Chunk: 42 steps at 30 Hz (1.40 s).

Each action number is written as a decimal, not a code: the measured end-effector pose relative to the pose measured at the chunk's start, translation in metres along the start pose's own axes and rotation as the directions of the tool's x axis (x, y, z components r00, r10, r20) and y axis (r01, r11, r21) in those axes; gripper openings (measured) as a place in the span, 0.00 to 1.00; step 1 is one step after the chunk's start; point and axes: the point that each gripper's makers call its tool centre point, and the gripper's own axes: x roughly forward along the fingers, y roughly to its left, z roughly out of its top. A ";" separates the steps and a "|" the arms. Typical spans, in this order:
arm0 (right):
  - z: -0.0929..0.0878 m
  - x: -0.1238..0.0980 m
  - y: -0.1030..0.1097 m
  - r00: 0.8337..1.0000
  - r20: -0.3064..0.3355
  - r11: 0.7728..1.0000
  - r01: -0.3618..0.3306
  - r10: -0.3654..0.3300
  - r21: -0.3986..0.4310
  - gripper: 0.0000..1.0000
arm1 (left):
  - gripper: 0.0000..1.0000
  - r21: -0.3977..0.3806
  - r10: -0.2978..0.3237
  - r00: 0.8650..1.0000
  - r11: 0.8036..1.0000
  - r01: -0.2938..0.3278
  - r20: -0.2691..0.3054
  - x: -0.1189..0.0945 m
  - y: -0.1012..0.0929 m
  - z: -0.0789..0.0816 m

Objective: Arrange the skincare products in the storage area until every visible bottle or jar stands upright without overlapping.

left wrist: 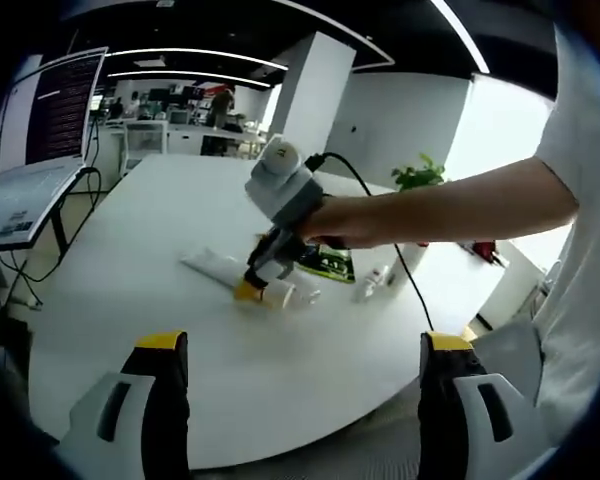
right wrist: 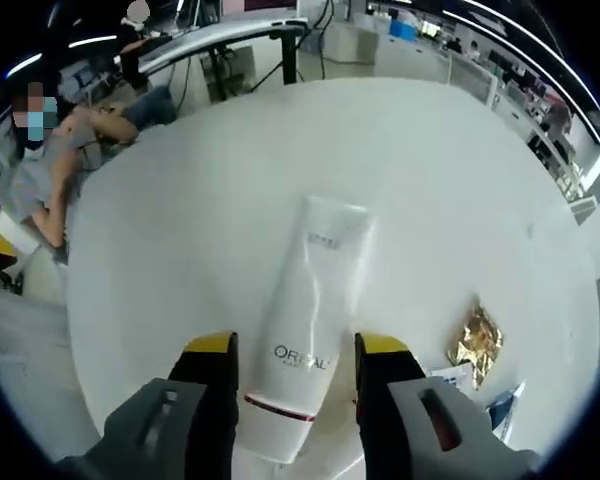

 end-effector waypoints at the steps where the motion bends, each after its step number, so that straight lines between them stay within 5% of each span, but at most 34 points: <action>1: 0.002 0.001 0.000 1.000 -0.001 1.000 -0.001 0.001 0.000 0.46 | 0.88 -0.002 0.001 1.000 1.000 -0.001 0.000 0.000 0.001 0.000; 11: 0.028 0.017 -0.008 1.000 0.009 1.000 0.011 -0.011 0.002 0.42 | 0.88 -0.007 0.013 1.000 1.000 -0.013 -0.003 0.000 0.002 -0.001; 21: 0.025 0.022 -0.009 1.000 0.005 1.000 0.016 -0.016 0.005 0.35 | 0.88 -0.013 0.013 1.000 1.000 -0.013 -0.010 0.001 0.002 -0.002; 32: 0.027 0.016 -0.010 0.997 0.075 1.000 0.020 -0.021 0.002 0.28 | 0.89 -0.009 0.011 1.000 1.000 -0.011 -0.012 0.001 0.001 -0.002; 36: 0.030 -0.011 0.001 0.980 0.192 0.999 0.042 -0.047 0.028 0.27 | 0.89 -0.020 0.017 1.000 1.000 -0.017 -0.002 0.001 0.003 0.000; 42: 0.013 -0.036 0.013 0.971 0.235 0.999 0.039 -0.045 0.030 0.27 | 0.89 -0.033 0.017 1.000 0.999 -0.017 0.014 0.000 0.002 0.003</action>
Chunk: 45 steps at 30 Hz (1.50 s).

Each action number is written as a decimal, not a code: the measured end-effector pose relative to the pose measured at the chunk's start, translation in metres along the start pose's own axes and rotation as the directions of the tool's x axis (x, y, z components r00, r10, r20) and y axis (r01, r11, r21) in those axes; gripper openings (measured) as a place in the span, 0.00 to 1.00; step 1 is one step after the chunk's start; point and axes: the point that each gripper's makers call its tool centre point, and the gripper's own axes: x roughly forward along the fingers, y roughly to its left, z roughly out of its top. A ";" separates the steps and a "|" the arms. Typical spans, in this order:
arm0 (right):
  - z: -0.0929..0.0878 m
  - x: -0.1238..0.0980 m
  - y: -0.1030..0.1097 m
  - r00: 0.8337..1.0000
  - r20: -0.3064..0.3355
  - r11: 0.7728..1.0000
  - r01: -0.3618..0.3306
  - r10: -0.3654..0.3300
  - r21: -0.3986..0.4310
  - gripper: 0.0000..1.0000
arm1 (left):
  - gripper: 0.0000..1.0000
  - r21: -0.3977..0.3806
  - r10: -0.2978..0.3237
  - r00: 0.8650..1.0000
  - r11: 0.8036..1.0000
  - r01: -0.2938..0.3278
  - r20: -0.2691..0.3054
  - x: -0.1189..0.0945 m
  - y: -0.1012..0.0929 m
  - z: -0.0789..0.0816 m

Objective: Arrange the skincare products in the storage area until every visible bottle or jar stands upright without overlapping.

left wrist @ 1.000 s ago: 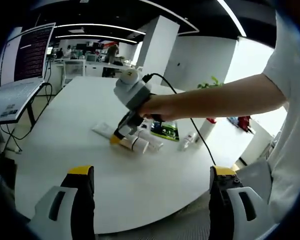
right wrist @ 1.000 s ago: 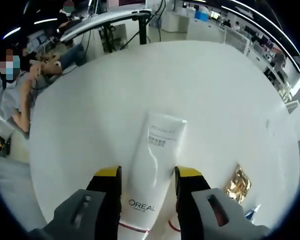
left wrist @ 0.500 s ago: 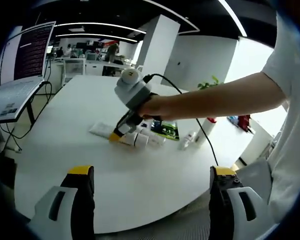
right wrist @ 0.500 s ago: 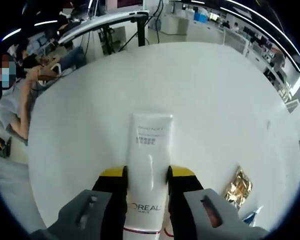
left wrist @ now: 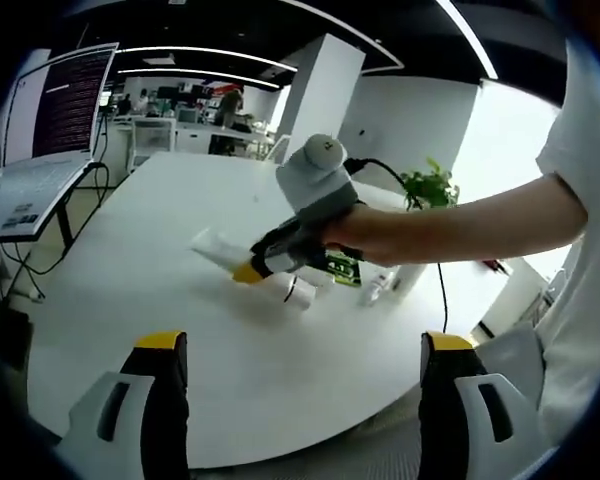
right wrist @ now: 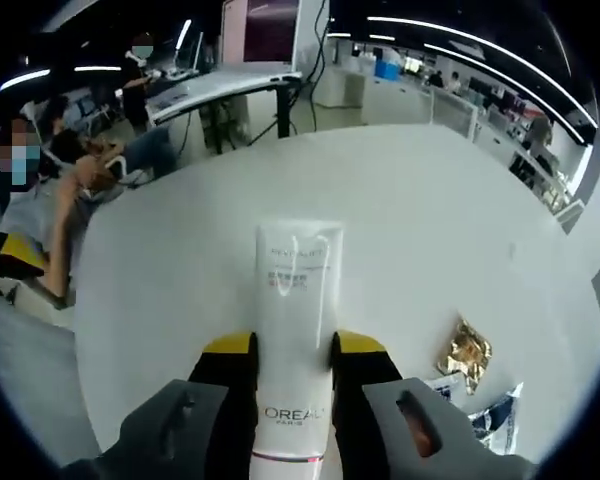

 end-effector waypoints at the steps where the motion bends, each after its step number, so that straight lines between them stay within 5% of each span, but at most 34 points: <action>1: 0.000 -0.007 0.002 1.000 0.021 1.000 0.009 -0.009 0.008 0.27 | 0.89 0.000 -0.001 1.000 1.000 0.001 0.001 0.000 0.000 0.000; 11: 0.003 -0.045 0.011 0.996 0.088 1.000 0.022 -0.022 -0.004 0.27 | 0.89 0.042 0.004 1.000 0.999 -0.005 0.014 -0.002 -0.003 0.004; 19: 0.014 -0.089 0.027 0.984 0.176 0.999 0.028 -0.024 -0.022 0.28 | 0.87 -0.092 -0.009 0.990 0.996 0.022 0.138 -0.020 -0.013 0.031; 32: 0.000 -0.141 0.053 0.958 0.279 0.998 0.063 -0.062 0.005 0.28 | 0.85 -0.039 -0.034 0.989 0.998 0.040 0.147 -0.030 -0.035 0.048; 40: -0.001 -0.175 0.067 0.934 0.347 0.996 0.089 -0.087 0.010 0.28 | 0.80 -0.028 -0.094 0.981 0.995 0.100 0.170 -0.025 -0.056 0.064; 45: -0.008 -0.195 0.072 0.917 0.380 0.990 0.138 -0.126 -0.005 0.28 | 0.66 -0.020 -0.140 0.973 0.989 0.147 0.186 -0.013 -0.076 0.073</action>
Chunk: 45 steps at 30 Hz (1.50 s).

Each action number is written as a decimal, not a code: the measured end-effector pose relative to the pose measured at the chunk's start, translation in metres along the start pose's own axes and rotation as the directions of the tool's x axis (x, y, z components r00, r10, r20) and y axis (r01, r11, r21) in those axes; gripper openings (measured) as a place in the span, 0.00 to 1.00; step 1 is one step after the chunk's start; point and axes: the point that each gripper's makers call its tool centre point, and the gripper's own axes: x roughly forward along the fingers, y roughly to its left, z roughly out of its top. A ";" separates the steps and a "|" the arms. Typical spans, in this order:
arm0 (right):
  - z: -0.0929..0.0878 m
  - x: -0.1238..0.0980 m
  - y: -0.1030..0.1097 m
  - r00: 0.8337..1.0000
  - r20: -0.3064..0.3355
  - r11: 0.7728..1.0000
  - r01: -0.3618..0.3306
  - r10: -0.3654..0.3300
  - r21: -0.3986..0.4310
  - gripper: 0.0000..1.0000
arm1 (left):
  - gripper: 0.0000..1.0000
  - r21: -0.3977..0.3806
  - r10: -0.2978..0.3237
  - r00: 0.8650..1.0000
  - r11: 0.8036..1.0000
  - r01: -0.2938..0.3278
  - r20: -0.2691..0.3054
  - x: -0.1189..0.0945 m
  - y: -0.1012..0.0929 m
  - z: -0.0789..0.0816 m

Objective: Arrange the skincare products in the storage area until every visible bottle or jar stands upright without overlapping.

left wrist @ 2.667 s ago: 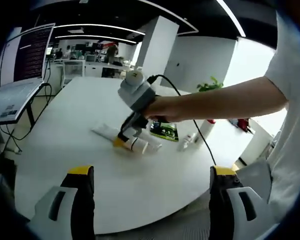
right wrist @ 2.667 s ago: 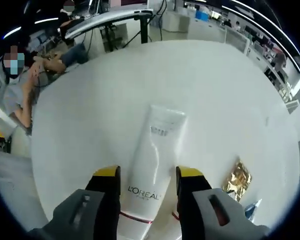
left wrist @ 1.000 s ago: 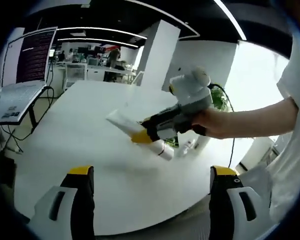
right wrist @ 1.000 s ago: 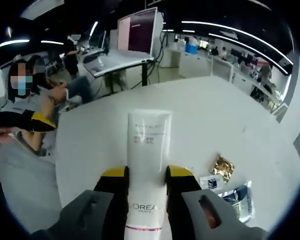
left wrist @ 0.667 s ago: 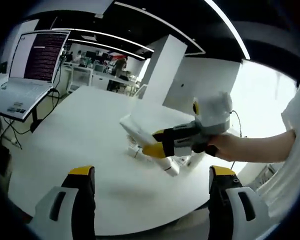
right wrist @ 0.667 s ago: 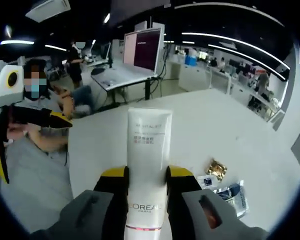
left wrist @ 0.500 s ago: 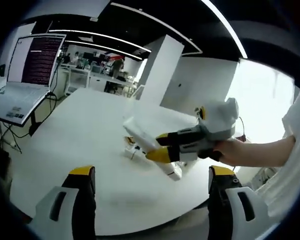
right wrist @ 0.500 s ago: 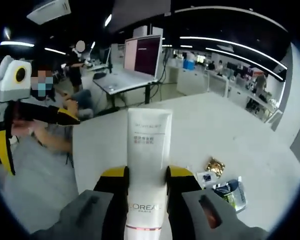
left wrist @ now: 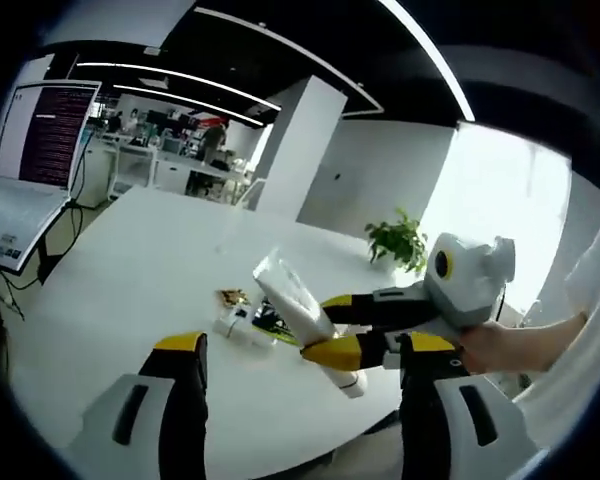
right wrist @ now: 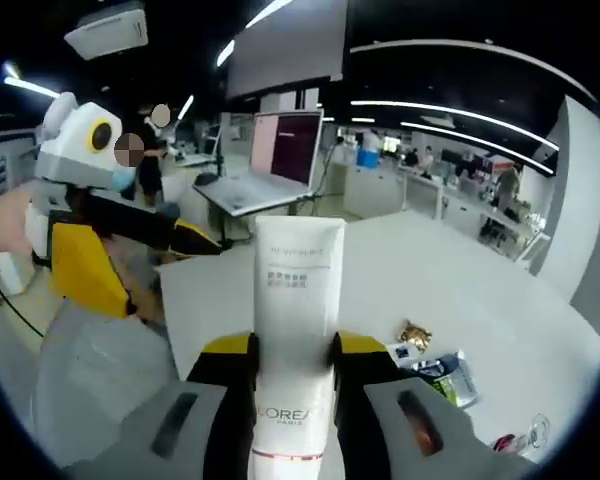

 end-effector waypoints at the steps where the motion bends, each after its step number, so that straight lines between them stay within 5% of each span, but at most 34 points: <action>1: -0.002 -0.005 0.000 1.000 -0.006 1.000 0.013 -0.013 -0.017 0.28 | 0.66 0.004 -0.007 1.000 1.000 0.007 -0.005 0.005 -0.003 -0.001; 10: -0.014 -0.042 -0.001 0.997 0.000 0.997 0.073 -0.073 -0.010 0.28 | 0.61 -0.037 -0.131 0.991 0.991 0.130 -0.027 0.035 -0.040 -0.007; 22: -0.023 -0.074 0.000 0.995 0.004 0.995 0.102 -0.102 -0.017 0.29 | 0.15 0.030 -0.163 0.987 0.986 0.163 -0.011 0.054 -0.060 -0.005; 26: -0.023 -0.084 -0.010 0.994 0.004 0.994 0.107 -0.107 0.005 0.29 | 0.11 0.073 -0.192 0.981 0.979 0.191 0.006 0.062 -0.078 0.001; 28: -0.023 -0.088 -0.012 0.995 0.004 0.995 0.103 -0.103 0.017 0.30 | 0.06 0.000 -0.261 0.965 0.965 0.261 0.015 0.065 -0.097 0.008; 30: -0.022 -0.091 -0.018 0.995 0.019 0.994 0.099 -0.100 0.045 0.31 | 0.04 0.047 -0.234 0.972 0.971 0.234 -0.005 0.070 -0.097 0.010; 35: -0.011 -0.100 -0.027 0.989 0.149 0.980 -0.022 -0.008 0.198 0.30 | 0.02 0.141 -0.303 0.948 0.939 0.314 -0.093 0.080 -0.112 0.013; 37: -0.009 -0.104 -0.030 0.984 0.176 0.980 -0.060 0.026 0.191 0.26 | 0.02 0.240 -0.298 0.942 0.914 0.327 -0.151 0.082 -0.112 0.011; 41: -0.012 -0.113 -0.040 0.969 0.219 0.978 -0.147 0.113 0.145 0.12 | 0.01 0.254 -0.342 0.922 0.890 0.380 -0.179 0.084 -0.119 0.016; 45: -0.027 -0.114 -0.036 0.960 0.183 0.959 -0.238 0.210 0.151 0.37 | 0.01 0.262 -0.415 0.892 0.854 0.450 -0.181 0.087 -0.136 0.028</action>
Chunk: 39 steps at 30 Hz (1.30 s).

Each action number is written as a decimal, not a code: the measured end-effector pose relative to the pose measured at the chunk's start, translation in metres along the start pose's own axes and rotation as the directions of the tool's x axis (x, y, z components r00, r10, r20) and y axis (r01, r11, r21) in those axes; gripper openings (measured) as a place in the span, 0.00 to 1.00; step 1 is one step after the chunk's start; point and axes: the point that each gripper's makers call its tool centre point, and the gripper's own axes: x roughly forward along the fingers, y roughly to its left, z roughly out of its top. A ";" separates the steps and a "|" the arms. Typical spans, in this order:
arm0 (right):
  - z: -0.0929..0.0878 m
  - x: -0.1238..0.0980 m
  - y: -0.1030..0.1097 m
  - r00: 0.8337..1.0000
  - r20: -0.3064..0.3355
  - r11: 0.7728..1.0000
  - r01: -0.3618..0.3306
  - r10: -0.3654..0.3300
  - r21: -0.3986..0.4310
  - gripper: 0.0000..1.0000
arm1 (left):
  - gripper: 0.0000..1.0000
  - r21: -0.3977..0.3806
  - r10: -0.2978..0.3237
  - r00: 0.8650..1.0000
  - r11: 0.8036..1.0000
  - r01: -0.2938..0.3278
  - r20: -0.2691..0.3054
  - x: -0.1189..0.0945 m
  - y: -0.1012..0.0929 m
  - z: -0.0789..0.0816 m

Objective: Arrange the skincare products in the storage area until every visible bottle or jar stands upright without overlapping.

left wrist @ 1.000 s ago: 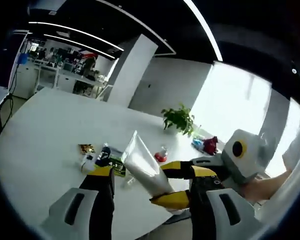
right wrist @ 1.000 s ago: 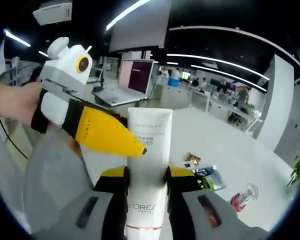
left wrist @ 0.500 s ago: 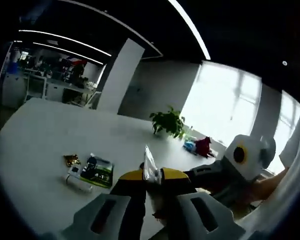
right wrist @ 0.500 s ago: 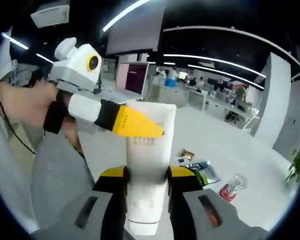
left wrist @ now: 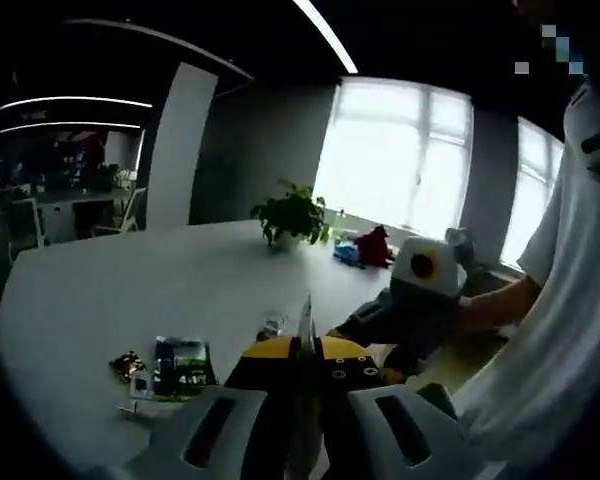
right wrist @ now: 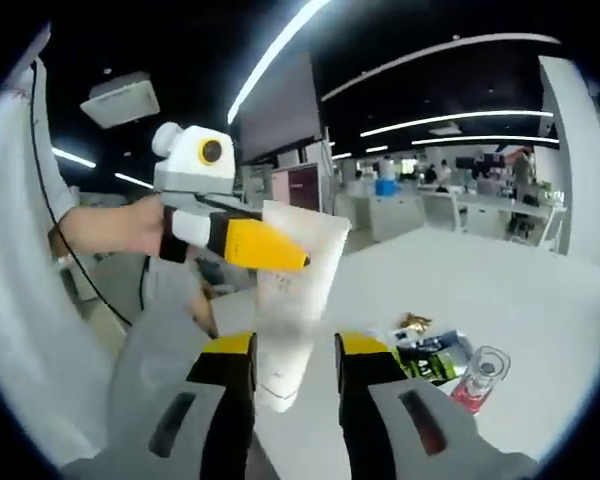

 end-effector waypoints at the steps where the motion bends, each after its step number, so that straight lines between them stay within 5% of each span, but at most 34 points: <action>1: -0.002 0.000 0.003 1.000 -0.009 1.000 -0.023 0.023 -0.007 0.39 | 0.01 0.029 -0.037 0.999 0.999 0.037 -0.008 0.002 -0.006 0.003; 6: 0.007 -0.001 0.018 0.985 0.046 0.985 -0.166 0.164 0.035 0.40 | 0.01 0.156 -0.180 0.983 0.970 0.185 -0.046 0.012 -0.032 0.015; 10: 0.008 0.000 0.010 0.982 0.054 0.984 -0.180 0.180 -0.008 0.30 | 0.02 0.164 -0.241 0.970 0.956 0.244 -0.036 0.021 -0.047 0.015; 13: -0.005 0.001 0.006 0.981 -0.001 0.978 -0.192 0.192 -0.077 0.24 | 0.02 0.164 -0.252 0.966 0.952 0.258 -0.055 0.026 -0.048 0.004; 16: -0.027 0.004 -0.002 0.983 -0.087 0.974 -0.175 0.163 -0.146 0.22 | 0.02 0.163 -0.256 0.960 0.949 0.272 -0.110 0.033 -0.046 -0.017; 19: -0.058 0.008 -0.015 0.976 -0.201 0.966 -0.130 0.085 -0.224 0.21 | 0.03 0.208 -0.241 0.945 0.935 0.287 -0.223 0.043 -0.042 -0.049; 25: -0.099 0.013 -0.021 0.955 -0.288 0.971 -0.134 0.074 -0.197 0.20 | 0.03 0.185 -0.265 0.916 0.926 0.328 -0.301 0.063 -0.035 -0.090; 36: -0.124 0.012 -0.049 0.922 -0.387 0.971 -0.116 0.026 -0.211 0.19 | 0.04 0.133 -0.308 0.899 0.923 0.362 -0.312 0.076 -0.013 -0.106; 39: -0.120 0.012 -0.051 0.927 -0.374 0.974 -0.110 0.029 -0.196 0.20 | 0.04 0.123 -0.307 0.903 0.927 0.356 -0.301 0.076 -0.008 -0.103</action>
